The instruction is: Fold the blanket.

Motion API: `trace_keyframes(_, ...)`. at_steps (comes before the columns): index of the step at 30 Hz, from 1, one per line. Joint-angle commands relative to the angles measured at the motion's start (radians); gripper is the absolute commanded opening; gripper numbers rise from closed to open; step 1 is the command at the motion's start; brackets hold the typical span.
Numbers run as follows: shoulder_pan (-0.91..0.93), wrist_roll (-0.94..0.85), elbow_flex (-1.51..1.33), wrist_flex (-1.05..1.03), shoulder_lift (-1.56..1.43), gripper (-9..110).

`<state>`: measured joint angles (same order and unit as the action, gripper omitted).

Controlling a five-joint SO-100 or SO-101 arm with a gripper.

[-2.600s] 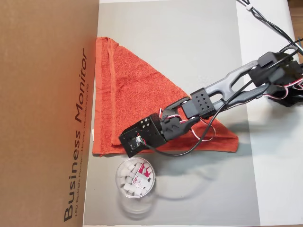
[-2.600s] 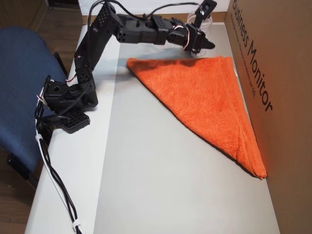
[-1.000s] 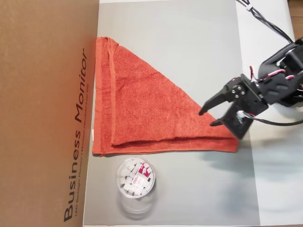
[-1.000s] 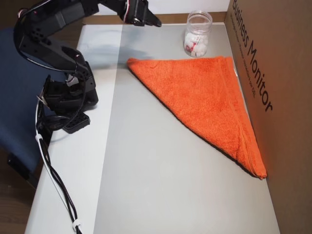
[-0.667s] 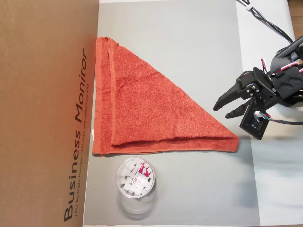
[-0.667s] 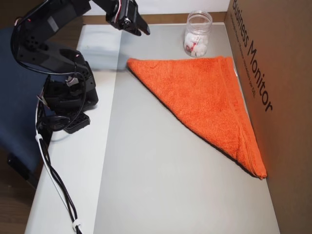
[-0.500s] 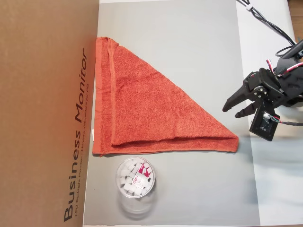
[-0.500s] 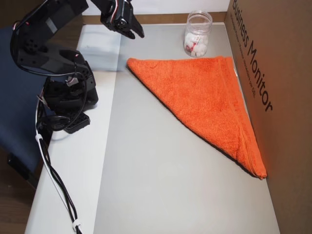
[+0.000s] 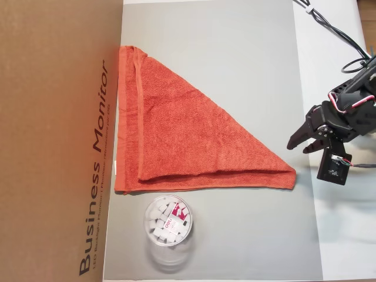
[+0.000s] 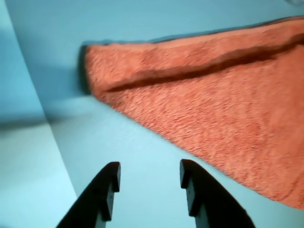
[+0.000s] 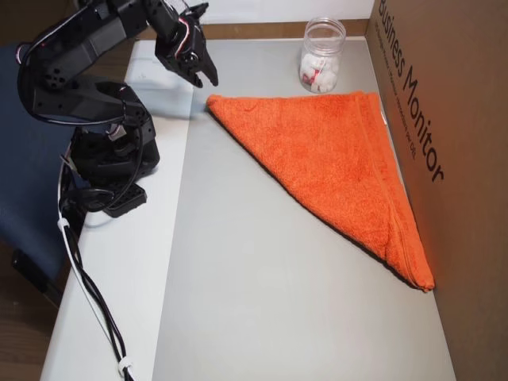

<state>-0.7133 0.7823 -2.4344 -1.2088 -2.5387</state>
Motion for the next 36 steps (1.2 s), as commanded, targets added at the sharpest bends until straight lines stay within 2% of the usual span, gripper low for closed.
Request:
trace_keyframes(1,-0.031,-0.009,-0.029,0.029,0.0,13)
trace_keyframes(14,-0.11,-0.011,-0.078,0.268,0.212,19)
trace_keyframes(26,-0.124,-0.011,-0.044,0.291,0.356,20)
trace_keyframes(36,-0.124,-0.029,-0.015,0.442,0.483,20)
